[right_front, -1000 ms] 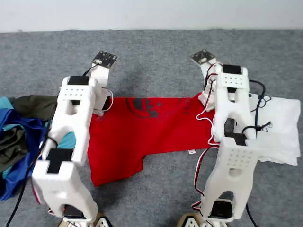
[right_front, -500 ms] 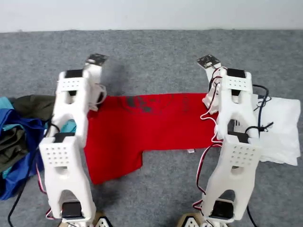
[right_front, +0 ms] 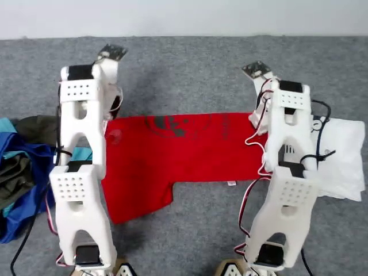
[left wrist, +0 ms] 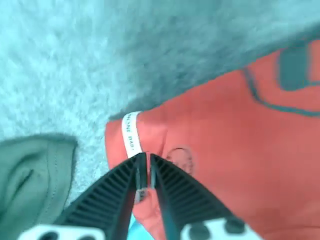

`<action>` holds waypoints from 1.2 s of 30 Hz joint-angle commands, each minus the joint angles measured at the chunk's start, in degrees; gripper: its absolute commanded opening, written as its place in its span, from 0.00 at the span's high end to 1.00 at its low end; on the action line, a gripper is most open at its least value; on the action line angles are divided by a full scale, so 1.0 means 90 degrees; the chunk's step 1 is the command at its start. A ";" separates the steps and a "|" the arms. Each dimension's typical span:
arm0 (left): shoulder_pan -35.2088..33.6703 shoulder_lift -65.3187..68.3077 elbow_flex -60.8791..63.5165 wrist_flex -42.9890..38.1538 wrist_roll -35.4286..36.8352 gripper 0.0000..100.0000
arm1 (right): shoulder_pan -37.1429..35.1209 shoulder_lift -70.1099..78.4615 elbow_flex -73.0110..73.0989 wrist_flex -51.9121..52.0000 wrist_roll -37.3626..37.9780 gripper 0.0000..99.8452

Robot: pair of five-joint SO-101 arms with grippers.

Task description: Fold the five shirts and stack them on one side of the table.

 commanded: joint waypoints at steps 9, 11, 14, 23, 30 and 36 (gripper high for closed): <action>-0.0254 -0.1836 0.0611 0.0293 0.0127 0.99 | -0.0825 -0.1705 -0.0332 0.1548 -0.0029 0.98; -0.0694 -0.2237 0.0972 0.0283 0.0107 0.99 | -0.1070 -0.1753 -0.0332 0.1861 -0.0029 0.98; -0.1504 -0.2657 0.1226 0.0274 -0.0332 0.99 | -0.1509 -0.1763 -0.0332 0.2281 -0.0029 0.98; -0.3546 -0.2891 0.1236 0.0283 -0.1074 0.99 | -0.3609 -0.1822 -0.0205 0.3033 -0.0078 0.96; -0.4405 -0.2882 0.1236 0.0283 -0.1455 0.98 | -0.5866 -0.1988 0.0576 0.3013 -0.0508 0.83; -0.4767 -0.2891 0.1236 0.0283 -0.1573 0.98 | -0.7175 -0.1929 0.0654 0.2603 -0.0713 0.82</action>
